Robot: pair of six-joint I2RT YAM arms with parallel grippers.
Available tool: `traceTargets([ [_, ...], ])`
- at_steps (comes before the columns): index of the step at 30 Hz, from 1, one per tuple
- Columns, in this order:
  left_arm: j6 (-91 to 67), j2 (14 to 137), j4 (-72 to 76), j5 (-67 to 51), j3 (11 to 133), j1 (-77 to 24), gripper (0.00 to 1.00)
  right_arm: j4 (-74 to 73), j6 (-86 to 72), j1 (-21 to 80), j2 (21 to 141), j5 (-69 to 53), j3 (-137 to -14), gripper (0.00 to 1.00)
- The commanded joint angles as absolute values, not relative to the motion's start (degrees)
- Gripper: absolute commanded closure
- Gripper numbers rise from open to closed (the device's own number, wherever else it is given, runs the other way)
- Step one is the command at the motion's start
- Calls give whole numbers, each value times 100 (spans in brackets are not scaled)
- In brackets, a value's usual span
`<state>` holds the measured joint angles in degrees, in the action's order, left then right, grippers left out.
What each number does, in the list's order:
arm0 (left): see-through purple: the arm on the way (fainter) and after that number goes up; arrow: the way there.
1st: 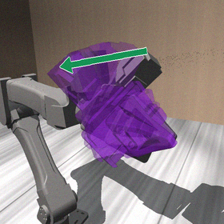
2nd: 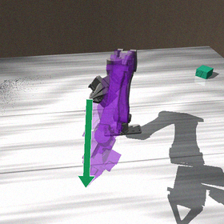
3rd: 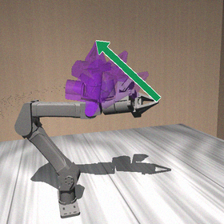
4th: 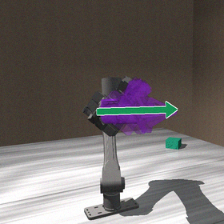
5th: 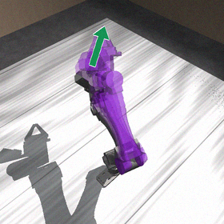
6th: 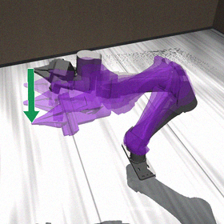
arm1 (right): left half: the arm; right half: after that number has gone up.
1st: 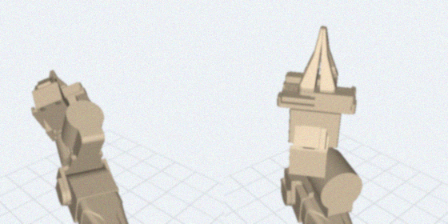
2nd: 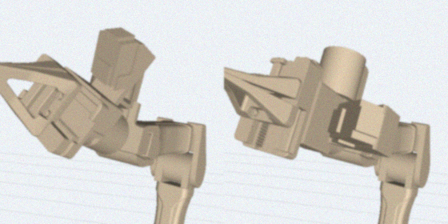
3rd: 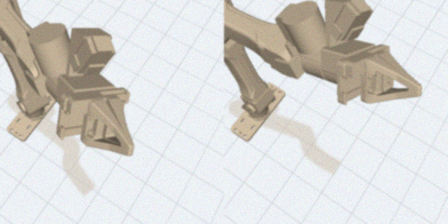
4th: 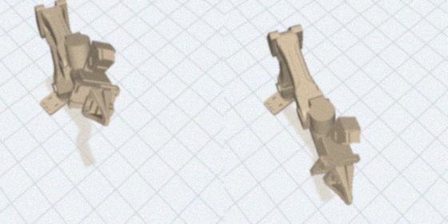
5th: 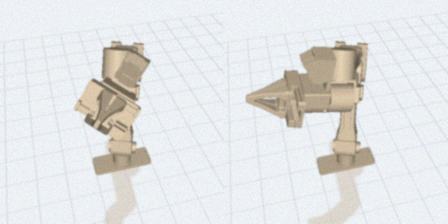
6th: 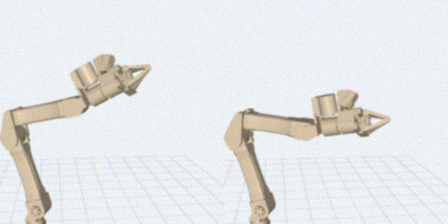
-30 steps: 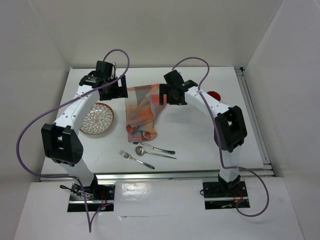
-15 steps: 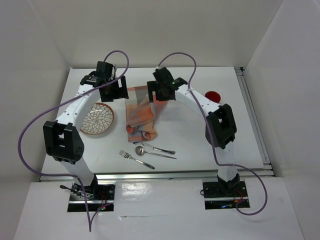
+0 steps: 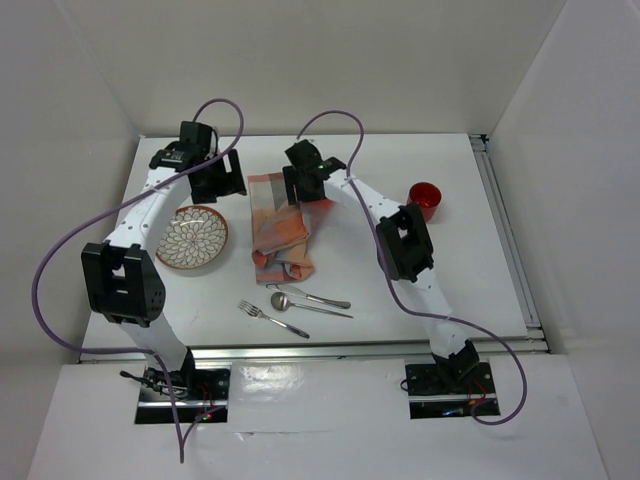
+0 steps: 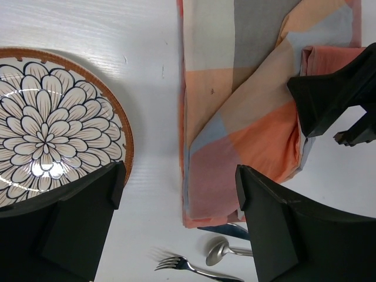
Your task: Set the dinner table for one person
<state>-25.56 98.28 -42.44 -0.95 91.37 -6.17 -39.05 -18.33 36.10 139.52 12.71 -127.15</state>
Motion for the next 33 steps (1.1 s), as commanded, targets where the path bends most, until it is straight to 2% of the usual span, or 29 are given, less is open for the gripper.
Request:
traceTargets([
  [1,-2487,9782,-4271,-176,9088,-624,6,-3999,-1767,3779,13904,1564,-12754,23],
  [5,-2671,9984,-4271,-307,9158,-624,9,-3999,-1828,3779,13826,1793,-12578,43],
  [6,-2672,10063,-4271,-308,9219,-624,9,-3999,-1828,3779,13773,1854,-12490,57],
  [9,-2794,10308,-4271,-360,9351,-624,10,-3885,-1828,3727,13614,1854,-12376,74],
  [10,-2847,10362,-4271,-360,9447,-624,10,-3885,-1828,3674,13562,1802,-12375,77],
  [11,-2848,10415,-4271,-360,9500,-624,10,-3885,-1828,3674,13562,1802,-12375,77],
  [12,-2848,10467,-4324,-360,9614,-624,10,-3885,-1828,3622,13562,1750,-12375,72],
  [14,-2979,10713,-4394,-308,9764,-677,10,-3885,-1828,3621,13562,1661,-12375,57],
  [15,-3032,10844,-4464,-238,9878,-677,10,-3885,-1828,3621,13562,1661,-12375,40],
  [18,-3295,11571,-4868,0,10501,-729,10,-3885,-1828,3568,13632,1530,-12428,37],
  [22,-3472,12567,-5431,210,11547,-869,10,-3885,-1890,3568,13685,1415,-12376,39],
  [25,-3533,12954,-5432,421,11978,-940,12,-3937,-1942,3516,13685,1415,-12322,52],
  [26,-3533,13207,-5493,526,12180,-940,12,-3937,-1942,3516,13685,1415,-12218,59],
  [27,-3533,13314,-5493,588,12260,-940,12,-3938,-1942,3516,13615,1415,-12165,70],
  [30,-3533,13517,-5546,650,12313,-940,12,-3867,-1942,3463,13404,1415,-11945,83],
  [31,-3533,13518,-5476,650,12313,-940,12,-3815,-1942,3411,13325,1363,-11944,91],
  [33,-3533,13658,-5396,484,12374,-940,12,-3814,-1942,3410,13272,1362,-11874,98],
])
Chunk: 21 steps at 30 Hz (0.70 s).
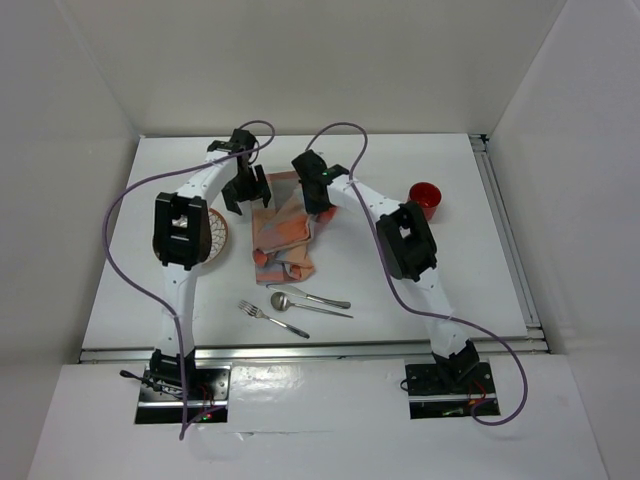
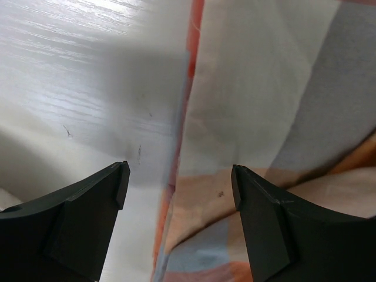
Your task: Set the dinner table for one person
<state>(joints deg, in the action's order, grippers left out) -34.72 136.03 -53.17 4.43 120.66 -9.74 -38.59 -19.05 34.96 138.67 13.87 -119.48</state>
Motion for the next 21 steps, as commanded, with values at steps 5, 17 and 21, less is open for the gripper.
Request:
traceTargets([
  [5,-3480,14158,-5458,185,12727,-993,15,-3814,-1942,3296,13149,1362,-11812,100],
  [17,-3357,14143,-5115,-204,12990,-993,100,-3700,-1890,2945,12096,1248,-11462,100],
  [21,-3130,13352,-5115,483,12719,-940,100,-3508,-1767,2699,11550,1195,-11005,100],
])
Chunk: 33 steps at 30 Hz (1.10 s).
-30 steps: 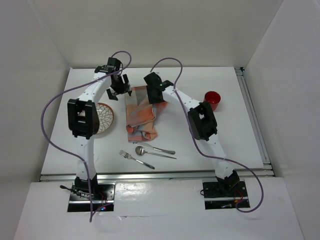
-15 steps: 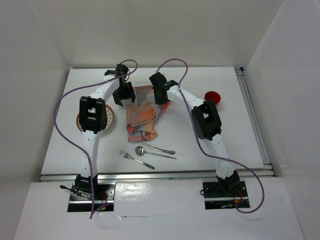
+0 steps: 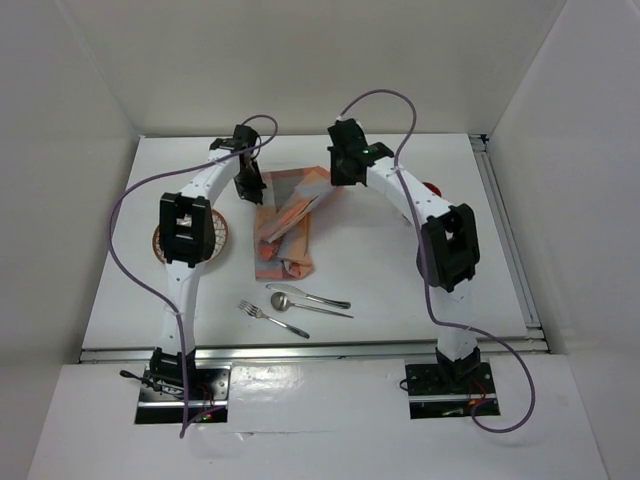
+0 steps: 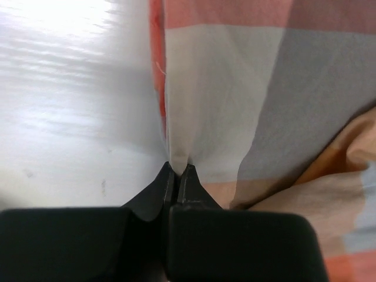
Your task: Set the dinner table for one person
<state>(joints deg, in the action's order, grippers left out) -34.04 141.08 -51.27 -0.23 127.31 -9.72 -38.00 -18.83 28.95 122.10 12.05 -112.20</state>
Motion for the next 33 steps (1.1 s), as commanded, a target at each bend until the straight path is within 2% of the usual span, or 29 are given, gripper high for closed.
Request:
traceTargets([
  [1,-3129,13237,-5115,640,12718,-862,100,-3446,-1767,2629,11427,1195,-10699,100],
  [5,-2717,12894,-5115,703,12805,-721,100,-2814,-1626,2042,10890,1195,-9821,100],
  [9,-2470,13444,-5316,650,13612,-721,100,-2041,-1495,1487,11046,722,-9571,100],
  [10,-2470,13447,-5378,581,13806,-721,100,-2039,-1494,1398,11204,634,-9658,90],
  [11,-2470,13630,-5379,528,13947,-721,100,-2143,-1494,1328,11397,572,-10059,63],
  [12,-2470,13632,-5379,466,14035,-721,90,-2327,-1494,1275,11617,571,-10368,15],
  [13,-2470,13632,-5379,405,14036,-721,74,-2573,-1494,1214,12011,658,-10702,2],
  [14,-2470,13632,-5240,404,13958,-721,60,-2967,-1494,1213,12128,659,-10983,0],
  [15,-2470,13493,-5186,404,13800,-721,33,-2971,-1494,1213,12129,598,-11221,0],
  [17,-2470,13325,-5020,483,13624,-721,7,-2692,-1424,1291,11833,362,-11040,2],
  [18,-2470,13246,-4966,483,13475,-721,0,-2611,-1372,1292,11691,291,-10769,2],
  [19,-2470,13123,-4966,483,13474,-721,0,-2610,-1371,1362,11568,212,-10662,5],
  [22,-2470,13034,-4966,247,13334,-721,0,-2689,-1424,1590,11180,-403,-10249,18],
  [24,-2470,12824,-5036,185,13097,-808,8,-2864,-1494,1967,10952,-404,-10003,21],
  [25,-2418,12641,-4906,19,12652,-930,20,-2926,-1625,2195,10812,-404,-9654,21],
  [26,-2417,12639,-4791,-52,12404,-1001,20,-2927,-1730,2197,10811,-404,-9485,24],
  [27,-2417,12499,-4677,-114,12149,-1063,35,-2927,-1845,2276,10758,-613,-9318,26],
  [28,-2417,12498,-4580,-166,11929,-1116,43,-2927,-1950,2381,10758,-720,-9012,32],
  [30,-2522,12568,-4526,-228,11620,-1168,65,-2927,-2197,2512,10758,-817,-8781,40],
  [31,-2609,12725,-4474,-229,11558,-1169,87,-2927,-2276,2514,10862,-817,-8728,47],
  [32,-2610,12822,-4474,-307,11558,-1169,96,-2927,-2355,2575,10933,-817,-8728,51],
  [33,-2663,12910,-4526,-308,11558,-1221,100,-2927,-2434,2636,11055,-817,-8667,59],
])
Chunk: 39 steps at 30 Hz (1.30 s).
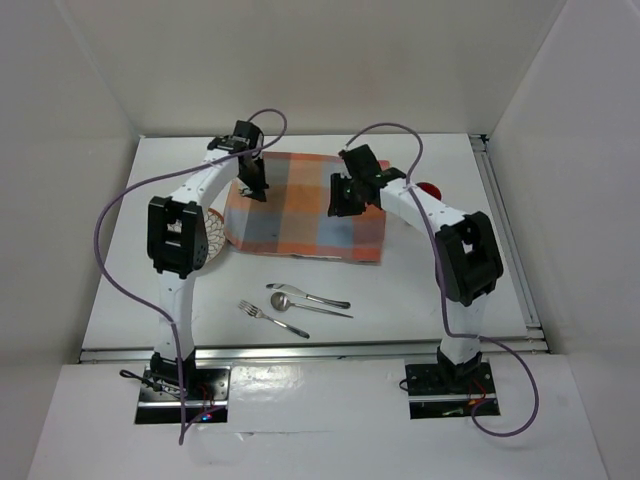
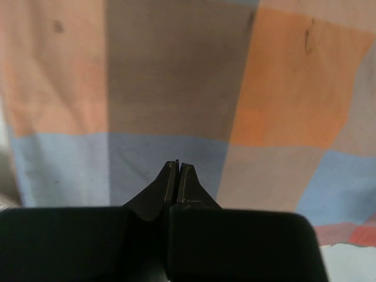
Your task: Set the dinner table for one person
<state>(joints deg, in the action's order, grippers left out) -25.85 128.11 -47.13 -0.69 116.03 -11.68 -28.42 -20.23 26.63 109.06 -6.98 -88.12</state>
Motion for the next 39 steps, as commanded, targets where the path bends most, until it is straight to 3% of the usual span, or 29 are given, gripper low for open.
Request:
traceTargets([
  [1,-2715,12989,-4526,-308,11497,-1222,100,-2927,-2495,2637,11118,-765,-8614,64],
  [3,-2716,13183,-4526,-308,11374,-1222,100,-2927,-2627,2689,11223,-617,-8456,72],
  [10,-2769,12991,-4237,-448,10320,-1546,100,-2865,-2733,2426,11111,-89,-7621,80],
  [24,-2821,12007,-4113,-89,8649,-1969,100,-2663,-2566,2021,10548,105,-6259,80],
  [39,-2821,12006,-4342,369,8824,-1969,100,-2663,-2514,2145,9792,-168,-5546,85],
])
